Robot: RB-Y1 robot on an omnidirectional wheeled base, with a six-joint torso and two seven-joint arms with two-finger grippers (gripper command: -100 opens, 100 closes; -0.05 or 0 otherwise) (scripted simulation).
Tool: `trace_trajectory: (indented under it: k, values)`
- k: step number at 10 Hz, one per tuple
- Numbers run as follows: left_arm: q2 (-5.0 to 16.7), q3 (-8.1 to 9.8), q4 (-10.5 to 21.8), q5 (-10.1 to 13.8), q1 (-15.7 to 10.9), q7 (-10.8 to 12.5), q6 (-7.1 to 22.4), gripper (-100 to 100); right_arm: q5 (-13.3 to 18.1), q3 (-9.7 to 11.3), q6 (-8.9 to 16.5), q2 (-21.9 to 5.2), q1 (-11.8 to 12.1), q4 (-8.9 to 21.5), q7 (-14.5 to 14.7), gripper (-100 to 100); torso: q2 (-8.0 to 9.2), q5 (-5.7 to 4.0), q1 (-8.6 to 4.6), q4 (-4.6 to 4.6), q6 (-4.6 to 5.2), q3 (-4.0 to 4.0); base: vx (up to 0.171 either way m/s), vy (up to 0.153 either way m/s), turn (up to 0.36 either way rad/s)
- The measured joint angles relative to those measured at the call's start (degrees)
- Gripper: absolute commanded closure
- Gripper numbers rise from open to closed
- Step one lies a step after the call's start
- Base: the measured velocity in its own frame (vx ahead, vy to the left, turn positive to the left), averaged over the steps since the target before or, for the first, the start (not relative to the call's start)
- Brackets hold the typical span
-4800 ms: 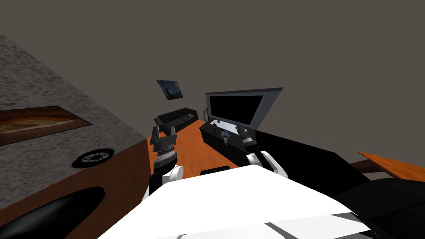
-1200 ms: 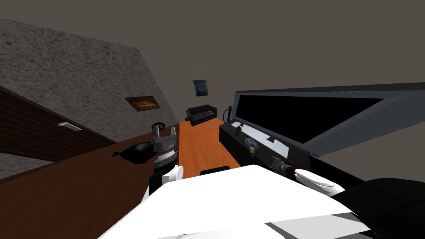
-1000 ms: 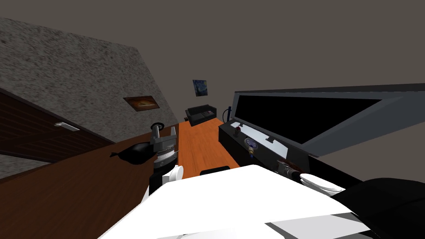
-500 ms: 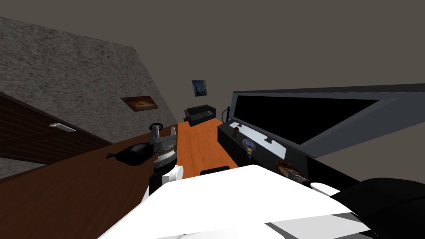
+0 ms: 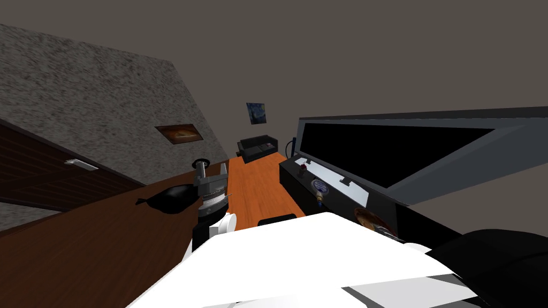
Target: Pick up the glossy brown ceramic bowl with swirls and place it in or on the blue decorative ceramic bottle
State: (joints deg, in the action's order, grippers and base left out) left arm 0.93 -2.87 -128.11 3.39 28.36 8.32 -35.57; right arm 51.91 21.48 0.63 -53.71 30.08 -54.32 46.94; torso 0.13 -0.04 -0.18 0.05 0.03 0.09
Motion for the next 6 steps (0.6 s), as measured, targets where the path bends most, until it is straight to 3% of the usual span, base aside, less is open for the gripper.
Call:
trace_trajectory:
  k: [1,2,6]
  values:
    - [0.0,0.01,0.0,0.0,0.0,0.0,0.0,0,-0.2,1.3,1.2,0.8,-0.5,0.1,0.0,-100,-0.01,-0.03,-0.2,0.0,0.0,-0.01,0.004,-0.055,0.024]
    - [0.0,0.0,0.0,0.0,0.0,0.0,0.0,0,-0.3,1.4,1.6,0.8,-0.6,0.1,-0.1,100,0.01,-0.02,-0.08,0.0,0.02,0.01,0.0,-0.007,-0.008]
    - [0.0,0.0,0.0,0.0,0.0,0.0,0.0,0,-0.3,1.4,1.5,0.9,-0.6,0.1,-0.2,100,0.02,0.13,0.23,-0.01,-0.04,0.0,-0.001,0.0,-0.003]
